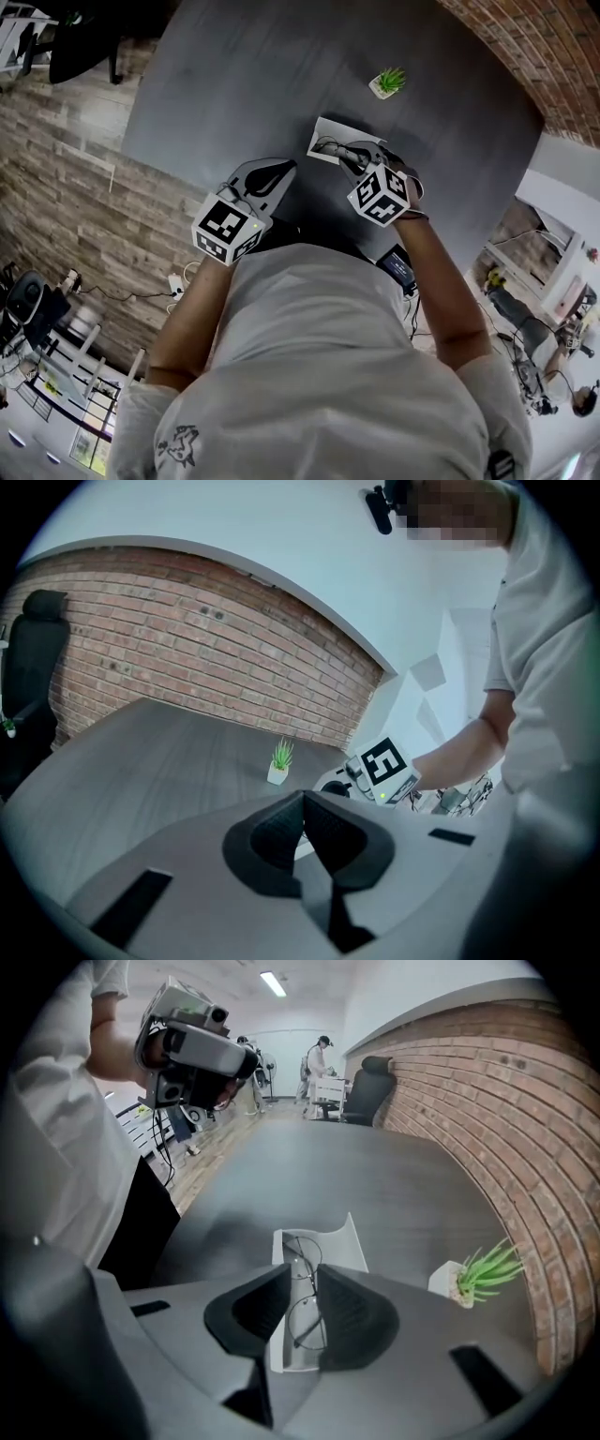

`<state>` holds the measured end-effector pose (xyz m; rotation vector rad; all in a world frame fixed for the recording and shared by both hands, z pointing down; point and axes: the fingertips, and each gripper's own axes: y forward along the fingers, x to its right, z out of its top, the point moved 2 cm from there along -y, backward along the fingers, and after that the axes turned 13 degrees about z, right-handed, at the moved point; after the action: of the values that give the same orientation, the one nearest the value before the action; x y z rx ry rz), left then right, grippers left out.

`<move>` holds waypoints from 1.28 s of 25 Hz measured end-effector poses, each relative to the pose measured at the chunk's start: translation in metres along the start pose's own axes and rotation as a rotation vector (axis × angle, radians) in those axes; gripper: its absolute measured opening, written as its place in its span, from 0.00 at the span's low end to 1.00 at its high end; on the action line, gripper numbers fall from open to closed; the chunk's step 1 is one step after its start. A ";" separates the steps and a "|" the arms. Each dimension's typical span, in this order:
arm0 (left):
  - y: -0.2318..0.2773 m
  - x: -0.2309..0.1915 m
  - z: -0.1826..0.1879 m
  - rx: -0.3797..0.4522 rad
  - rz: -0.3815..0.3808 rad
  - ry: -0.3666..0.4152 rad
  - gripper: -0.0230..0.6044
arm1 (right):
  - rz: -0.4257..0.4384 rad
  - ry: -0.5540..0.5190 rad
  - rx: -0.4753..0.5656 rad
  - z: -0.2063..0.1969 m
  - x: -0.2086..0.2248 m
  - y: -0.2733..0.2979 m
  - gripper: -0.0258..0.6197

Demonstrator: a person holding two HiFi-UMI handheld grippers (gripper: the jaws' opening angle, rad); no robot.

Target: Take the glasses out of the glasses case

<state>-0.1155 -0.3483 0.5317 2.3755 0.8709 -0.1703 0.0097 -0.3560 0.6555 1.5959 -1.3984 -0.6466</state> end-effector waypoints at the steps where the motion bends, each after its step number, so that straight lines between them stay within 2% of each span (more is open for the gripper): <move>1: 0.002 0.000 -0.002 -0.005 -0.003 -0.005 0.05 | -0.001 -0.007 -0.016 -0.002 0.001 0.004 0.18; 17: 0.020 -0.009 -0.018 -0.042 -0.014 -0.040 0.05 | 0.024 -0.090 -0.186 -0.019 0.011 0.042 0.14; 24: 0.024 -0.011 -0.020 -0.052 -0.011 -0.051 0.05 | 0.039 -0.102 -0.207 -0.022 0.014 0.046 0.08; 32: 0.023 -0.009 -0.019 -0.048 -0.007 -0.052 0.05 | 0.029 -0.125 -0.196 -0.017 0.012 0.043 0.06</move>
<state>-0.1097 -0.3563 0.5608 2.3137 0.8496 -0.2108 0.0060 -0.3616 0.7027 1.3990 -1.3991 -0.8516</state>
